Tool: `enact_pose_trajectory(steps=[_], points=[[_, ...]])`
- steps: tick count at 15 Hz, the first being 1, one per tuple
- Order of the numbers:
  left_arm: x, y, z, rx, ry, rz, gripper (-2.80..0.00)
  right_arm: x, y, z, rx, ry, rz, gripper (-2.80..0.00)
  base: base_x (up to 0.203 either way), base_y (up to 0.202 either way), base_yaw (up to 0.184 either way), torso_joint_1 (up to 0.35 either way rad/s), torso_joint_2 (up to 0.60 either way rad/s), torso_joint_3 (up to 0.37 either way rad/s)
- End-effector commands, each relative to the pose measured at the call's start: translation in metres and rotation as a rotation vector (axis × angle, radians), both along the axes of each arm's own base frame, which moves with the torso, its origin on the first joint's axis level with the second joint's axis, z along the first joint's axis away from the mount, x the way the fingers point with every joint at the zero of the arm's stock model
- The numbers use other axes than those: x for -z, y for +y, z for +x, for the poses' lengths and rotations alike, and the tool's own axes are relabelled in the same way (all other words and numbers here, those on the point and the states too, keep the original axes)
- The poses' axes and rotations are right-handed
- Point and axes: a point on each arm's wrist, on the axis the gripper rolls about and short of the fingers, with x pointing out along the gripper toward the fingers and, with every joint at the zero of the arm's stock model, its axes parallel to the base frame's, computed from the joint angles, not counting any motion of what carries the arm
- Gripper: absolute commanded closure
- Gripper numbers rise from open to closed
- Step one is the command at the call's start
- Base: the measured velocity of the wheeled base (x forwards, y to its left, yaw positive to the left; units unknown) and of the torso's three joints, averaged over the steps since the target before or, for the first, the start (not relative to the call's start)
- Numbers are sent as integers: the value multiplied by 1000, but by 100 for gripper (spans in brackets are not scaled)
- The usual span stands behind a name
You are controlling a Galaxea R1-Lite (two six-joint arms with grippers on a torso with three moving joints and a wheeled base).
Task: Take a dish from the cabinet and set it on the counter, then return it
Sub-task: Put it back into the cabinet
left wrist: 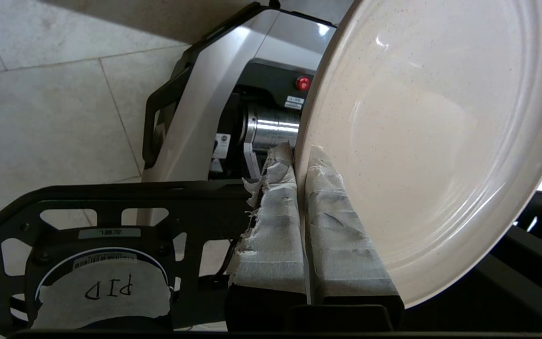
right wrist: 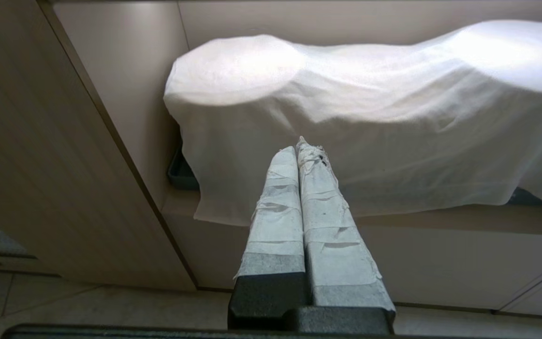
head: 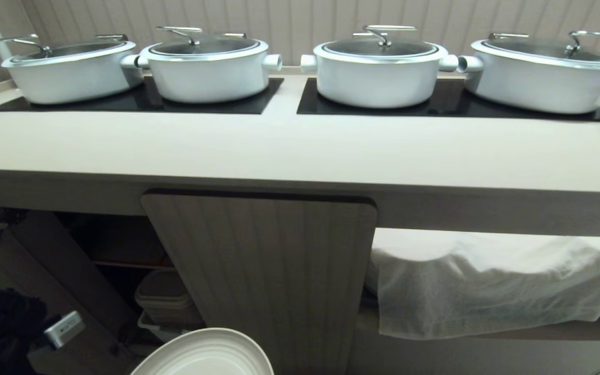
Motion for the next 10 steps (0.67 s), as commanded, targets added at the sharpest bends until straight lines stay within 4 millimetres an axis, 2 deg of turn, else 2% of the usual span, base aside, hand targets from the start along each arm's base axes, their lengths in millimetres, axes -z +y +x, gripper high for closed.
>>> enact_pose_trajectory(steps=[1,10], points=[[0,0,-1,-2,-2,-3,0,0,0,0,0,1,0,0,0,0,0,-222,504,275],[0,0,-1,-4,-2,-3,0,0,0,0,0,1,0,0,0,0,0,-205,489,273]])
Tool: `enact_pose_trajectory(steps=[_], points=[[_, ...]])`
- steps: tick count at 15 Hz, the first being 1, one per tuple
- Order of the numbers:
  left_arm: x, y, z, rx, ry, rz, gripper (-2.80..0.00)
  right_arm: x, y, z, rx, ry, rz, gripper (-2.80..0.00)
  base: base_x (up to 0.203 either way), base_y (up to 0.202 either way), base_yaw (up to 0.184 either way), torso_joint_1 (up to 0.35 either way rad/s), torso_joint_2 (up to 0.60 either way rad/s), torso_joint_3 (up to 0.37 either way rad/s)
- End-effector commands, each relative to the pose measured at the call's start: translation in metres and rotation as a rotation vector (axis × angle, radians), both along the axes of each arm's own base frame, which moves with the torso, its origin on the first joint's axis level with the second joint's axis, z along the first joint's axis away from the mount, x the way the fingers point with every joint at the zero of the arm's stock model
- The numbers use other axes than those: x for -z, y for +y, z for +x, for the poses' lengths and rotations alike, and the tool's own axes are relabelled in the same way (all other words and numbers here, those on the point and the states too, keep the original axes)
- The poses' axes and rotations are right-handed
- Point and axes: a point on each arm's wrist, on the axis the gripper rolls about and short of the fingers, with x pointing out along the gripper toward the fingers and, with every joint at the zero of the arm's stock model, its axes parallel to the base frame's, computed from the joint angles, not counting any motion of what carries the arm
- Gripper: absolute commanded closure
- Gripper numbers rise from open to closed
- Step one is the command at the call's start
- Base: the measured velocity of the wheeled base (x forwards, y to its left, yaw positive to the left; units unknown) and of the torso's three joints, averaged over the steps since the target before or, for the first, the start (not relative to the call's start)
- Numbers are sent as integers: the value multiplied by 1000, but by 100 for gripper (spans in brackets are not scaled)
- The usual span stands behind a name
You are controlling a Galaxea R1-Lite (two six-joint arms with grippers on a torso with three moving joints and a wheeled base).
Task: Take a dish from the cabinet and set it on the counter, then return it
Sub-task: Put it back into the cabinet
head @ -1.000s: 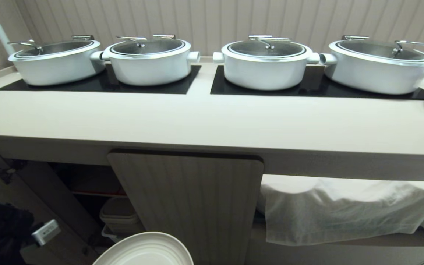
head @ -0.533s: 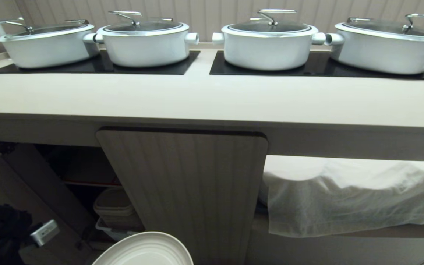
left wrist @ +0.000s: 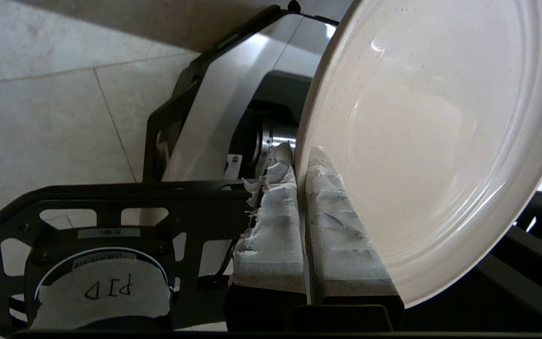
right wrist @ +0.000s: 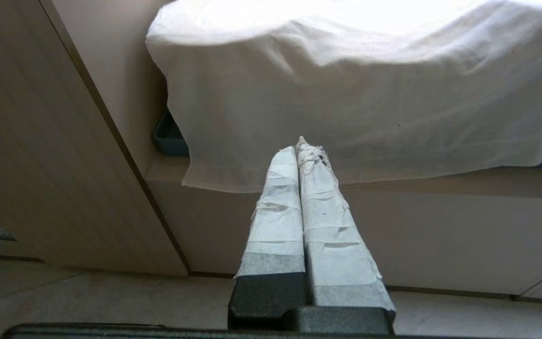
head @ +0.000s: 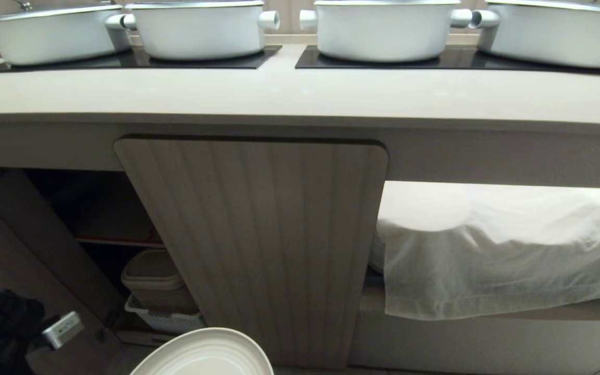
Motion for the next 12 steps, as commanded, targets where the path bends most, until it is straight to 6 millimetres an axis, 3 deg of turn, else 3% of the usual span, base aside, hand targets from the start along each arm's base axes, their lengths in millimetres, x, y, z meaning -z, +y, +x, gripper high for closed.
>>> enact_pose_trajectory(steps=[1,7,12], points=[[0,0,0,-2,2,-2,0,0,0,0,0,0,0,0,0,0,0,-180,467,275],[1,0,0,-2,7,-2,0,0,0,0,0,0,0,0,0,0,0,-157,429,268],[1,0,0,-2,8,-2,0,0,0,0,0,0,0,0,0,0,0,-21,72,46]])
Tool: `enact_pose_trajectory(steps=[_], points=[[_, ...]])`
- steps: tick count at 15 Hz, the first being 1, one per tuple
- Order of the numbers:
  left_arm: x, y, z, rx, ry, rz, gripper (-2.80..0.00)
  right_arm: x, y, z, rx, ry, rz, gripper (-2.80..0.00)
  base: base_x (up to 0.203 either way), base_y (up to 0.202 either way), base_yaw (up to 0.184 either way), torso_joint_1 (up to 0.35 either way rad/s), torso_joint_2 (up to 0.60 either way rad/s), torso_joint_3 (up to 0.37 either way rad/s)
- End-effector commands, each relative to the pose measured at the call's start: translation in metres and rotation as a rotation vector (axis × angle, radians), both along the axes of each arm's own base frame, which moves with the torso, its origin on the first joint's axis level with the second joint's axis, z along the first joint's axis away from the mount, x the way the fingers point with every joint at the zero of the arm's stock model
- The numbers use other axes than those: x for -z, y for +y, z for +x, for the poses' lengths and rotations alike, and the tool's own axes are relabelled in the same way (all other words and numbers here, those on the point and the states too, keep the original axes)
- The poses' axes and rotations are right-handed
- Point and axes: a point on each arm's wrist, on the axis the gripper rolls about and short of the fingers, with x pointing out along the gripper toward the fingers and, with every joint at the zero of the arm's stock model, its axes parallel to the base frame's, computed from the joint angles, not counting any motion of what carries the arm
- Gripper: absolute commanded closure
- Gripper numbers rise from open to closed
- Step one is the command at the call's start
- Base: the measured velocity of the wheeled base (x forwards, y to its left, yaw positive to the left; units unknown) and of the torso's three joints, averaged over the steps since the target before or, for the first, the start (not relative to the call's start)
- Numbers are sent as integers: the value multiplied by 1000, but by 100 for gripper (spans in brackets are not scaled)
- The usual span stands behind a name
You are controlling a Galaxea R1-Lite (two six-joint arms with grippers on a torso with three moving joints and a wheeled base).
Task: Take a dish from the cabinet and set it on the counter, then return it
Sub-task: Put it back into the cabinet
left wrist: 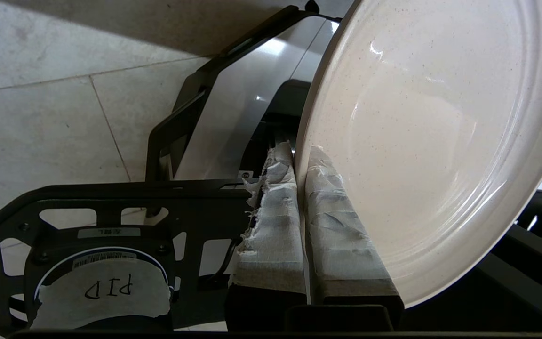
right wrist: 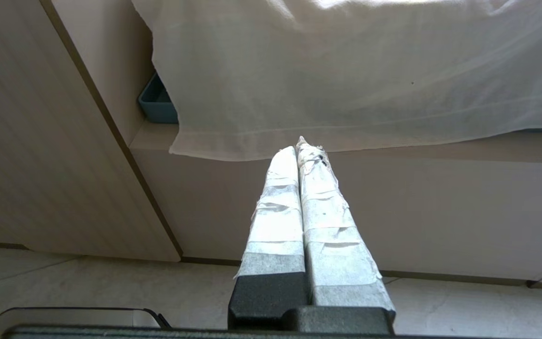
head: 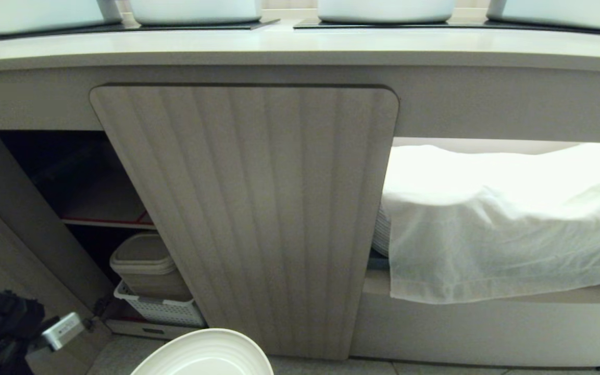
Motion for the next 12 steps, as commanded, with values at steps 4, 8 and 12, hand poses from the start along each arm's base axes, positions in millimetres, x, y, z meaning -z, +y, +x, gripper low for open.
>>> enact_pose_trajectory(steps=[4,8,12], points=[[2,0,-2,-3,12,1,0,0,0,0,0,3,0,0,0,0,0,0,0,0],[2,1,-3,-5,8,1,0,0,0,0,0,0,0,0,0,0,0,0,0,0],[2,1,-3,-5,7,2,0,0,0,0,0,0,-1,0,0,0,0,0,0,0]])
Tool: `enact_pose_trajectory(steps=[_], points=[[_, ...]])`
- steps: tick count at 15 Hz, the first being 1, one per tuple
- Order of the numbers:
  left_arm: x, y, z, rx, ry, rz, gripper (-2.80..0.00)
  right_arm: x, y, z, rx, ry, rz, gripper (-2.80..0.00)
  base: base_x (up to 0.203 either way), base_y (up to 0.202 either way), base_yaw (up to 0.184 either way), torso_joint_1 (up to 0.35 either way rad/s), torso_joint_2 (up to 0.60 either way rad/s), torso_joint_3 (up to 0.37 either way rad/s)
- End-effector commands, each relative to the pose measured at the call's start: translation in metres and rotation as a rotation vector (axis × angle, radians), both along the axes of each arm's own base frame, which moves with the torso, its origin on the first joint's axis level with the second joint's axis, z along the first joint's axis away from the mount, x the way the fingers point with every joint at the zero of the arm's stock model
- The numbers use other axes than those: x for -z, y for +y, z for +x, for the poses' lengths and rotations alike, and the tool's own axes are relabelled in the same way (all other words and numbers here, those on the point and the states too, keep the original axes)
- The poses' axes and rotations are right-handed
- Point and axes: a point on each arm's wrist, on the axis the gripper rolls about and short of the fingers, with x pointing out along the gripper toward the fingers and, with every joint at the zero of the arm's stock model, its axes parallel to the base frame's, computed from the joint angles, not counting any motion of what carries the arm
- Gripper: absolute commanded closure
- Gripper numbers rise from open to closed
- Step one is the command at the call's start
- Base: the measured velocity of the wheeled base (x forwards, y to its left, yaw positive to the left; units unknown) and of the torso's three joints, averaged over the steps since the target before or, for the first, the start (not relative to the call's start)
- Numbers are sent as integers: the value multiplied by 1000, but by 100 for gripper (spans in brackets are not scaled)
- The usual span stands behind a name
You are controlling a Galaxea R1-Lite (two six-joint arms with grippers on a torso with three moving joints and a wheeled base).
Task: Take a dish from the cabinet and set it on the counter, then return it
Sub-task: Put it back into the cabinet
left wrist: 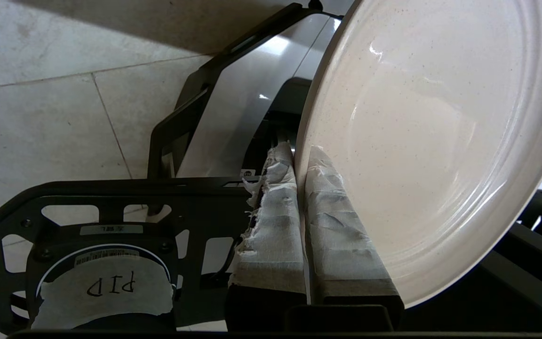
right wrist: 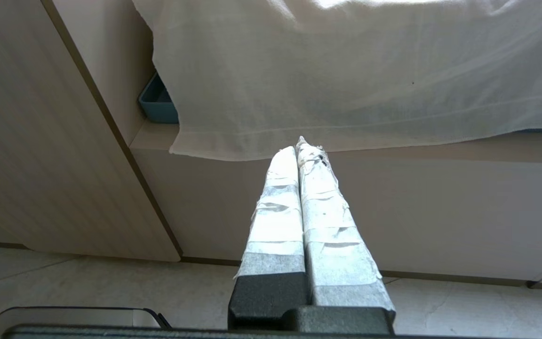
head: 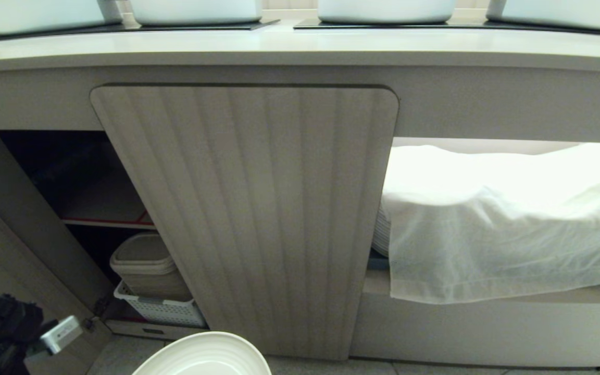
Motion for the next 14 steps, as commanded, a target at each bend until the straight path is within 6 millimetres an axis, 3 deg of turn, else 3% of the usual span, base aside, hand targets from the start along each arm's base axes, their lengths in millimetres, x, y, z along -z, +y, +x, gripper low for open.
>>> enact_pose_trajectory(steps=[1,14], points=[[-1,0,0,-2,-2,0,0,0,0,0,0,-1,0,0,0,0,0,0,0,0],[3,1,-7,-3,10,-6,0,0,0,0,0,-1,0,0,0,0,0,0,0,0]])
